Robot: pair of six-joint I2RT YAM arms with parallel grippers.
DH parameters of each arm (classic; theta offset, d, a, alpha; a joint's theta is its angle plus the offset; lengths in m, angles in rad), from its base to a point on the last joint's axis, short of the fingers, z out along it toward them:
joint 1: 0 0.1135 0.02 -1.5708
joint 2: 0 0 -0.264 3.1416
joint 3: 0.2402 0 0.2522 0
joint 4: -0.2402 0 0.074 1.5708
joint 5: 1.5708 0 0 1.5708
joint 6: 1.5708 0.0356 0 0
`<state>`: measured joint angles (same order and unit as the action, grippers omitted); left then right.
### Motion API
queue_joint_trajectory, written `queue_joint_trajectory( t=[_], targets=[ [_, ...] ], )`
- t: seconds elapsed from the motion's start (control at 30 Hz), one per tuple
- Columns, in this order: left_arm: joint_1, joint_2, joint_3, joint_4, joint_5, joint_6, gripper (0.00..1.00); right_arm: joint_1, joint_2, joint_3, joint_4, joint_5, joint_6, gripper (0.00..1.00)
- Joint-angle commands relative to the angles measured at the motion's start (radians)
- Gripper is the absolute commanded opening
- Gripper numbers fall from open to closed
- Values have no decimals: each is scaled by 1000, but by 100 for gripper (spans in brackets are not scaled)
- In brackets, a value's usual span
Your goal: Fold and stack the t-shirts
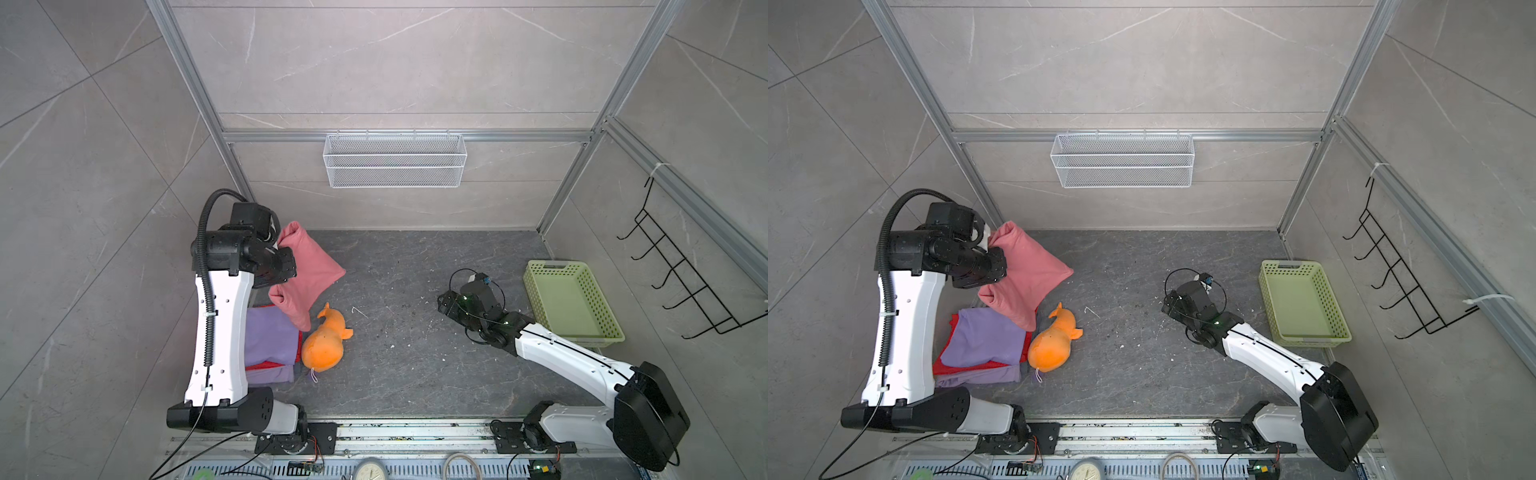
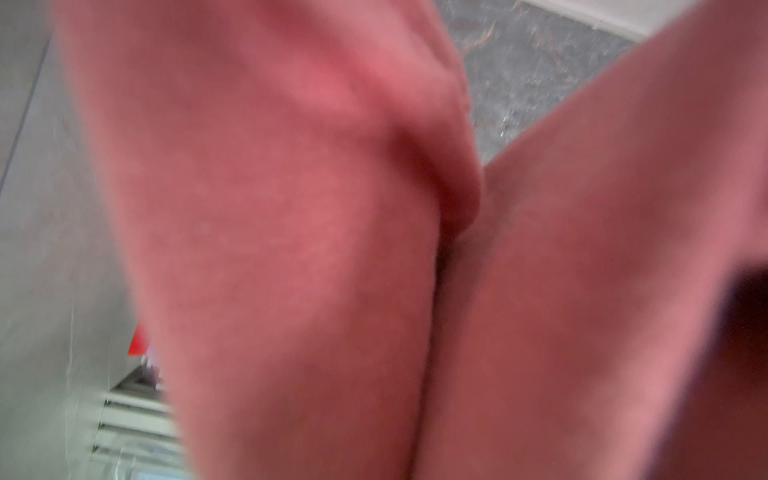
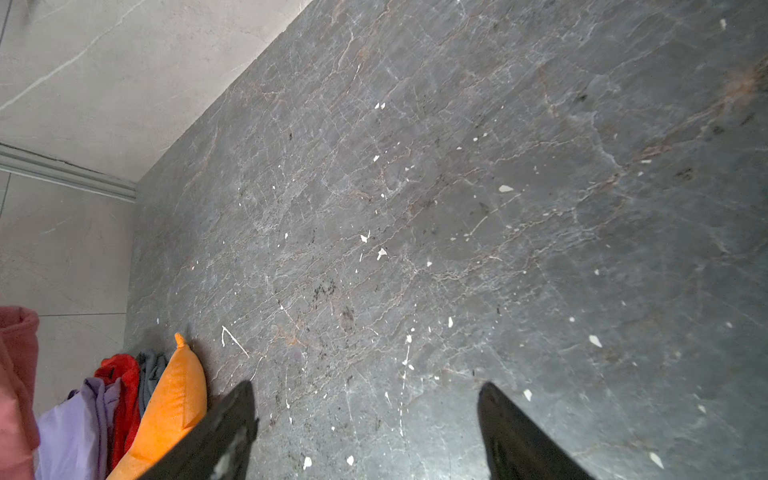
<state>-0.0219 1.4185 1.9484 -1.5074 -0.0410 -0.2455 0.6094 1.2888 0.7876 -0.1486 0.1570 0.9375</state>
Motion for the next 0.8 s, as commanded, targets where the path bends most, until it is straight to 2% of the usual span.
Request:
queue_joint_trajectory(
  t=[0.0, 0.27, 0.43, 0.6, 0.7, 0.77],
  targets=[
    [7, -64, -70, -57, 41, -44, 0, -14, 7, -30, 32, -40, -19, 84],
    [40, -120, -216, -29, -26, -51, 0, -33, 14, -39, 43, -71, -23, 84],
    [59, -111, -326, -29, -208, -24, 0, -37, 9, -44, 49, -75, -20, 85],
    [140, -84, -397, 74, -221, 40, 0, -37, 19, -26, 44, -84, -26, 85],
    [157, -29, -387, 68, -321, 31, 0, -39, 23, -19, 35, -79, -29, 85],
    [168, -5, -393, 94, -340, 36, 0, -39, 27, -16, 33, -76, -28, 85]
  ],
)
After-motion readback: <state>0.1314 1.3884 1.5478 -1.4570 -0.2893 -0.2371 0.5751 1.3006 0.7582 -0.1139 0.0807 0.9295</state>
